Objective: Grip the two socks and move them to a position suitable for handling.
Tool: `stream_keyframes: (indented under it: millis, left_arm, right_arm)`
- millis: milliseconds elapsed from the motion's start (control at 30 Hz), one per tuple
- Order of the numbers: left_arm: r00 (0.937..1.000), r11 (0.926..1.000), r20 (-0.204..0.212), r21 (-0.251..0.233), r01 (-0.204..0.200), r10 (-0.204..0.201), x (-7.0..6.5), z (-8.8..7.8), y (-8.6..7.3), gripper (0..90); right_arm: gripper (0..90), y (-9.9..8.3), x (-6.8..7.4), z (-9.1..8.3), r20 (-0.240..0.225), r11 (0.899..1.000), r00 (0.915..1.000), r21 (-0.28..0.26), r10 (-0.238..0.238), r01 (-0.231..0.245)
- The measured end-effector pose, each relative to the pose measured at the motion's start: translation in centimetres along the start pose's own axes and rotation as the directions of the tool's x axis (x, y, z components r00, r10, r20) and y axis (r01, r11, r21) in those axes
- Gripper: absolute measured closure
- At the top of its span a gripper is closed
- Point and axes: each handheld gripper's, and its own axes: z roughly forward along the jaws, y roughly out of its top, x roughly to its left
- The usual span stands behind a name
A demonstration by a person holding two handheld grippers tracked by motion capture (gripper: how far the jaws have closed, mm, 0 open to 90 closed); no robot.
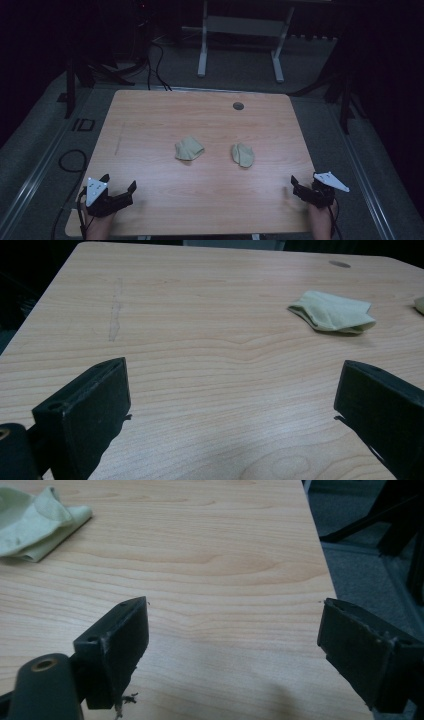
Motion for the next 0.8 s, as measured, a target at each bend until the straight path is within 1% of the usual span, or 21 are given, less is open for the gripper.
stream_keyframes:
  millis: [33,100,167,267,333,367,400,467,533,600,667,700,767,800]
  left_arm:
    - [1.0000,1.0000,-0.002,0.002,0.001,-0.001,0.0,0.0,0.0,1.6]
    - [1.0000,1.0000,0.001,-0.001,0.006,-0.006,0.0,-0.1,0.0,1.6]
    - [1.0000,1.0000,-0.001,-0.007,0.003,-0.003,0.0,-0.1,0.0,1.6]
    - [1.0000,0.9998,-0.004,-0.020,0.002,-0.002,-0.1,-0.3,0.1,1.6]
    - [0.9999,0.9998,-0.010,-0.019,-0.009,0.009,-0.2,-0.4,0.1,1.6]
    - [0.9999,0.9998,-0.010,-0.018,-0.009,0.009,-0.2,-0.4,0.1,1.6]
    - [1.0000,0.9998,-0.005,-0.021,-0.008,0.008,-0.3,-0.4,0.1,1.6]
    - [0.9999,0.9997,-0.006,-0.021,-0.015,0.015,-0.5,-0.4,0.2,1.6]
    - [0.9995,0.9995,-0.009,-0.013,-0.029,0.029,-0.7,-0.4,0.2,1.6]
    - [0.9995,0.9993,-0.003,-0.019,-0.032,0.032,-0.9,-0.4,0.2,1.6]
    - [0.9993,0.9991,-0.001,-0.022,-0.036,0.036,-0.9,-0.4,0.2,1.6]
    - [0.9993,0.9990,-0.001,-0.026,-0.036,0.036,-1.0,-0.5,0.2,1.6]
    - [0.9994,0.9991,-0.018,-0.029,-0.031,0.030,-1.0,-0.4,0.2,1.6]
    - [0.9995,0.9992,-0.020,-0.028,-0.027,0.027,-1.0,-0.4,0.2,1.6]
  right_arm:
    - [13.0,0.0,0.0,-0.1,-0.007,1.000,1.0000,-0.003,0.005,-0.005]
    - [13.0,0.2,0.1,-0.2,-0.003,1.000,1.0000,-0.005,-0.001,0.001]
    - [12.9,0.3,0.1,-0.3,-0.014,1.000,0.9999,-0.013,0.003,-0.003]
    - [13.0,0.6,0.3,-0.4,-0.017,1.000,0.9998,0.002,-0.010,0.010]
    - [13.0,0.7,0.4,-0.4,-0.016,0.999,0.9994,0.028,-0.032,0.032]
    - [13.0,0.9,0.6,-0.4,-0.022,0.998,0.9985,0.048,-0.050,0.051]
    - [13.0,1.0,0.6,-0.3,-0.025,0.997,0.9981,0.058,-0.056,0.057]
    - [13.0,1.3,0.6,-0.2,-0.059,0.996,0.9975,0.075,-0.039,0.044]
    - [13.0,1.6,0.7,0.2,-0.107,0.993,0.9942,0.113,-0.006,0.018]
    - [13.0,1.9,0.9,0.5,-0.133,0.990,0.9911,0.138,0.003,0.015]
    - [13.0,2.3,1.4,0.9,-0.133,0.986,0.9911,0.166,-0.011,0.033]
    - [13.0,2.5,1.7,1.0,-0.139,0.984,0.9901,0.170,-0.020,0.044]
    - [13.5,2.9,2.2,1.3,-0.147,0.981,0.9890,0.191,-0.016,0.044]
    - [13.5,3.1,2.4,1.5,-0.151,0.978,0.9884,0.202,-0.015,0.046]
